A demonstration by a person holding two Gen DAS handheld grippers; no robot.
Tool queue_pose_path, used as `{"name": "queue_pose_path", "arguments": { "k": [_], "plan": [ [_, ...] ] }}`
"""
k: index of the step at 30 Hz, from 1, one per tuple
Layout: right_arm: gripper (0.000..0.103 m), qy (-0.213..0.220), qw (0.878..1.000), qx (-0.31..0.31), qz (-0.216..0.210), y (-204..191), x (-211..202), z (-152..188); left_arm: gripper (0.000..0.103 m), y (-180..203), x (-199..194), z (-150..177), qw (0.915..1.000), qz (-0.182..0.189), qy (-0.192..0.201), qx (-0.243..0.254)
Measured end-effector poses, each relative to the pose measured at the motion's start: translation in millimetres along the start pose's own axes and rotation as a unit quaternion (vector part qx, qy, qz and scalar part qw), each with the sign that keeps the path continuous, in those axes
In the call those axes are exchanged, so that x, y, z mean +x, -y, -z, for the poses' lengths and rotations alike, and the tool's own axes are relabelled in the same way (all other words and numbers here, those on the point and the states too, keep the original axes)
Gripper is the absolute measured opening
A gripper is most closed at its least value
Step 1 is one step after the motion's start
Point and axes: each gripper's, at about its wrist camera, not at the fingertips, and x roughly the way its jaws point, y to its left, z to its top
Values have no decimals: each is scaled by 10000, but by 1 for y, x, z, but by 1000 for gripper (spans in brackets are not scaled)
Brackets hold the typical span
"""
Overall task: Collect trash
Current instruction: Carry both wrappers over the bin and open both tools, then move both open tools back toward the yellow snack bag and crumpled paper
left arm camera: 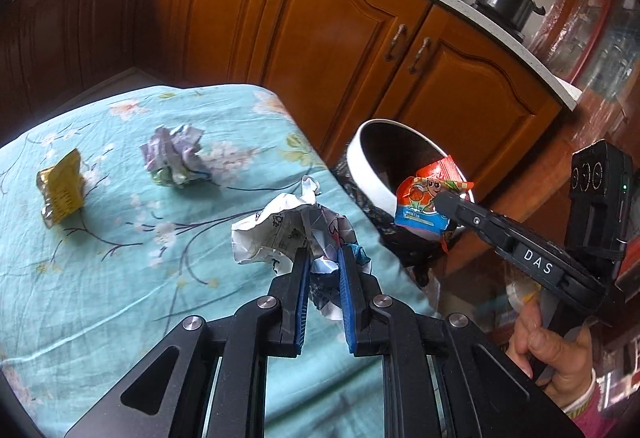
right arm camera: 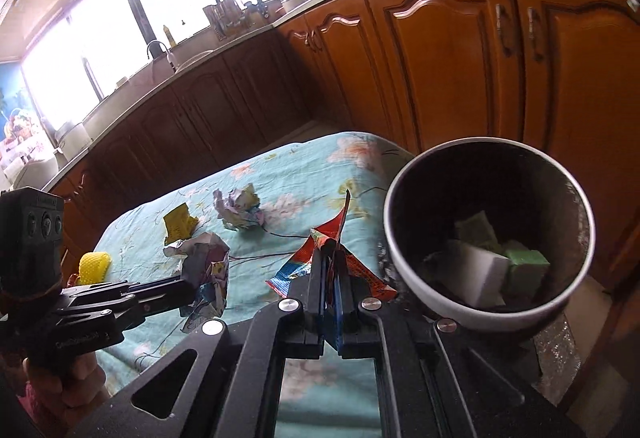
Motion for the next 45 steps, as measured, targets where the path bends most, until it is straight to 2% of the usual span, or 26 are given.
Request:
{"name": "queue_pose_path", "arguments": {
  "k": [7,15,25,34,37,39,41,42,45],
  "plan": [
    [3,150,9989,338,301,46,-26,3,13,41,22,-12,9991,91,-61,413],
    [3,181,9972,485,544,79,-30,-3,13,73,53,-34,9972,200,-157,708],
    [4,83,9959,567,701,108,-16,-19,13,91,103,-62,9951,225,-428,865],
    [8,-80,9952,572,791,117,-2,-28,15,100,132,-71,9935,181,-605,944],
    [9,-158,9952,562,789,119,3,-29,27,100,139,-71,9937,164,-658,887],
    [19,-188,9946,591,831,120,5,-30,29,99,140,-70,9941,181,-654,842],
    [46,-137,9945,672,796,121,3,-30,33,99,136,-68,9945,162,-622,827],
    [52,-103,9945,700,767,122,2,-30,34,98,134,-67,9946,169,-605,824],
    [53,-67,9945,731,742,122,1,-28,38,94,125,-62,9954,144,-531,788]
  ]
}}
